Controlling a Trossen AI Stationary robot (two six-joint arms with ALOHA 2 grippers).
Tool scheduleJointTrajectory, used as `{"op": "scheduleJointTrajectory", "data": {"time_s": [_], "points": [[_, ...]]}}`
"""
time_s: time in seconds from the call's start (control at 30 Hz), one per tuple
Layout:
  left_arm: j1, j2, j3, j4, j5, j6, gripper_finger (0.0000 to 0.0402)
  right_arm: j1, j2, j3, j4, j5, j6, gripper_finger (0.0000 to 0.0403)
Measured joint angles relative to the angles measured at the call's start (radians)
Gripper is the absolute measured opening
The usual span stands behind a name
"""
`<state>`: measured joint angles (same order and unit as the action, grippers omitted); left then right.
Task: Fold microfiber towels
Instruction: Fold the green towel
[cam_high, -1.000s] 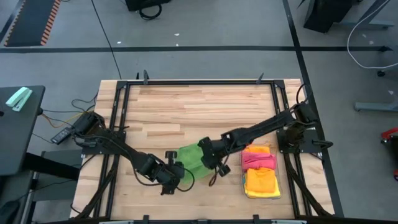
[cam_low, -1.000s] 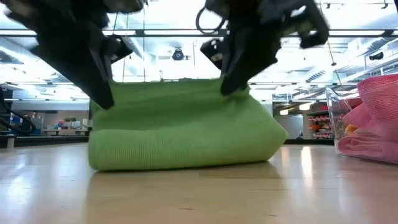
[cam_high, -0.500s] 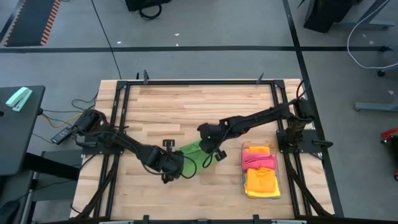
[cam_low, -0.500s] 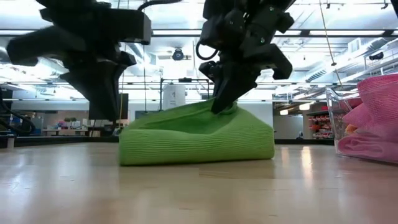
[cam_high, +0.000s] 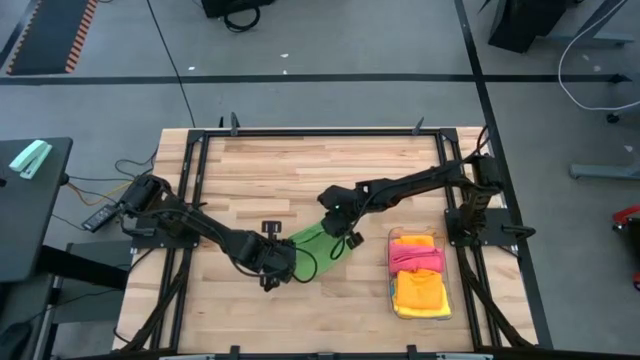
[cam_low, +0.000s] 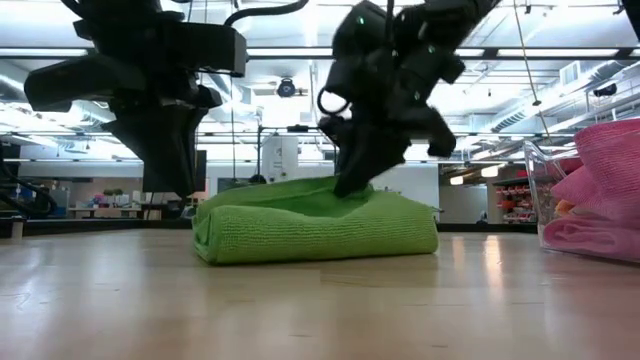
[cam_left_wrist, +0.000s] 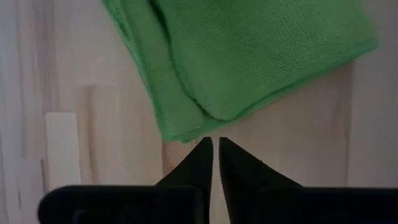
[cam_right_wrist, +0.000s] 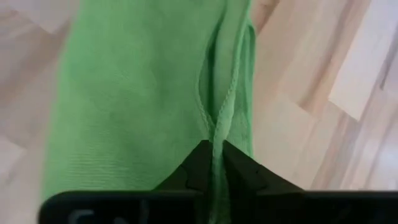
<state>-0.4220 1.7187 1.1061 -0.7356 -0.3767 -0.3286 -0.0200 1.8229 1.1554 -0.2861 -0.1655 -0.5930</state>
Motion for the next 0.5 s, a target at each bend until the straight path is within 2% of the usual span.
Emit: {"op": "scheduleJointTrajectory", "data": {"time_s": [0.13, 0.37, 0.5], "points": [[-0.004, 0.0, 0.0, 0.007, 0.0, 0.001, 0.0023, -0.03, 0.0, -0.056, 0.067, 0.023, 0.028, 0.0082], [0.005, 0.0, 0.0, 0.086, -0.001, 0.053, 0.0008, -0.066, -0.005, -0.02, 0.037, 0.107, 0.094, 0.0161], [0.005, 0.0, 0.0, 0.171, -0.002, 0.102, 0.0021, -0.062, -0.026, 0.002, -0.01, 0.072, 0.117, 0.0183]]}}
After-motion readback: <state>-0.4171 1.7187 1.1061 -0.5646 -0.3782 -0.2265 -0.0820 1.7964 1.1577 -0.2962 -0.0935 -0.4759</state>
